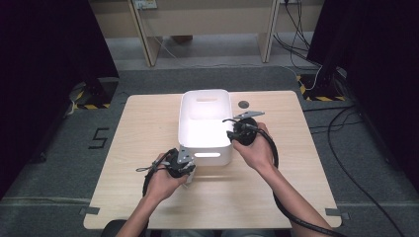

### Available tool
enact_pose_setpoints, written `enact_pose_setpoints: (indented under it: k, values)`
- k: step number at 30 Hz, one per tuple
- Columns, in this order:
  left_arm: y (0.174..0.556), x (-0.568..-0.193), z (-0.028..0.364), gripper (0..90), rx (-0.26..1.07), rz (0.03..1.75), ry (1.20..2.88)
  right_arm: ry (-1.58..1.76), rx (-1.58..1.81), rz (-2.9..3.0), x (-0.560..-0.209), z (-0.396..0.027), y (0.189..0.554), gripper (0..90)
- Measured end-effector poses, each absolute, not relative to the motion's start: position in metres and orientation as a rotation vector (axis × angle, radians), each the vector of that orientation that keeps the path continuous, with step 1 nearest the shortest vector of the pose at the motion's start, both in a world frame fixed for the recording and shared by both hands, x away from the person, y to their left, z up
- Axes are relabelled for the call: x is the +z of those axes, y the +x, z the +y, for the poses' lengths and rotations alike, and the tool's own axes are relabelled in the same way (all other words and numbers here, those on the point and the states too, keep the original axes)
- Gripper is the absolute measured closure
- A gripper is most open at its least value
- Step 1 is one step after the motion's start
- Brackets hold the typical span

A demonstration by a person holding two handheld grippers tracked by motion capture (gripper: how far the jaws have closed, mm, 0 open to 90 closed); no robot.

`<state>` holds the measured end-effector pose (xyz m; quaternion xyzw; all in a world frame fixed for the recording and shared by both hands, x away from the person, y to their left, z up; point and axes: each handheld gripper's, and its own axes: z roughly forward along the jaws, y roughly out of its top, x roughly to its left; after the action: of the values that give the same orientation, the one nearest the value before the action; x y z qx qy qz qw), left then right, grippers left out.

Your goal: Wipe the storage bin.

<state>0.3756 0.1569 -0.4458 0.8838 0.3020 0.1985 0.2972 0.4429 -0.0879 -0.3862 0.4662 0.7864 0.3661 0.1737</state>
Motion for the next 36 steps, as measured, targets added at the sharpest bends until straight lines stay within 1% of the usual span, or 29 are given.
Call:
enact_pose_setpoints:
  k: [10,18,36]
  values:
    - [0.378,-0.456,0.152,74.1,0.526,0.821,2.355,1.331,1.031,2.222,-0.386,-0.087,0.442,70.7]
    - [0.377,-0.455,0.150,74.1,0.527,0.827,2.349,1.333,1.022,2.214,-0.386,-0.086,0.441,70.8]
    - [0.370,-0.424,0.146,74.4,0.564,0.813,2.286,1.325,1.014,2.210,-0.386,-0.087,0.442,71.2]
